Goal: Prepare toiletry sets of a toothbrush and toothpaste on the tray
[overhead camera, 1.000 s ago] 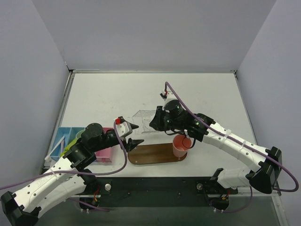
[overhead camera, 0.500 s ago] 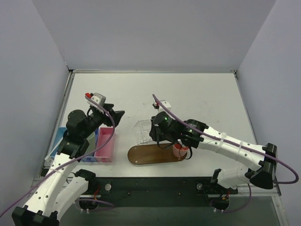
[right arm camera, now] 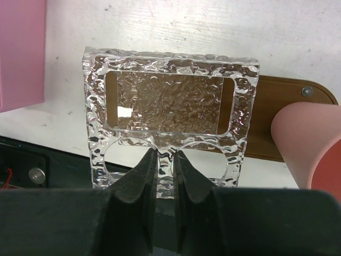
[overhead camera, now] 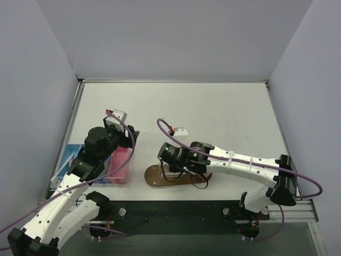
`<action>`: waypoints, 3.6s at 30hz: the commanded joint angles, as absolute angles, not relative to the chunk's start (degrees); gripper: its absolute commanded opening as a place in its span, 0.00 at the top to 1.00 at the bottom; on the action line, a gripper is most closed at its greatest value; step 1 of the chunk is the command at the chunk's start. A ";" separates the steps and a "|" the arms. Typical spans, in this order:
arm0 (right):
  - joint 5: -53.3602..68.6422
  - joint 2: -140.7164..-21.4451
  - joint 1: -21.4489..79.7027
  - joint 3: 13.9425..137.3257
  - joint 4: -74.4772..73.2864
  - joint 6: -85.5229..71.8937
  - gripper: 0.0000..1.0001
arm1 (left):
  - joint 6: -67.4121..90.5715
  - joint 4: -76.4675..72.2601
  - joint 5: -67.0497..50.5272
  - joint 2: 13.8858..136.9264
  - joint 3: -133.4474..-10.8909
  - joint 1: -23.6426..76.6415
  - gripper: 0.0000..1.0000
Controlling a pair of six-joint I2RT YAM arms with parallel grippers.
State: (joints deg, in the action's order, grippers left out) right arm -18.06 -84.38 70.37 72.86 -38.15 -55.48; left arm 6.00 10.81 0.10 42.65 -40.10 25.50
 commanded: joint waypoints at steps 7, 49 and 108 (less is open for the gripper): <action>-24.70 -88.94 73.04 76.55 -46.58 -63.72 1.00 | 2.64 13.01 8.43 41.05 -42.45 31.38 0.24; -26.37 -87.63 73.04 68.55 -47.20 -63.11 1.00 | 2.81 12.66 6.68 42.63 -42.19 30.32 0.24; -30.58 -87.45 74.71 72.77 -50.45 -61.97 0.72 | 4.21 12.83 7.99 43.77 -42.45 29.88 0.24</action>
State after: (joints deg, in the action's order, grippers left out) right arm -27.16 -89.58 73.95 69.73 -47.24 -62.72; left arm 3.27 13.58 7.11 43.38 -40.10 30.26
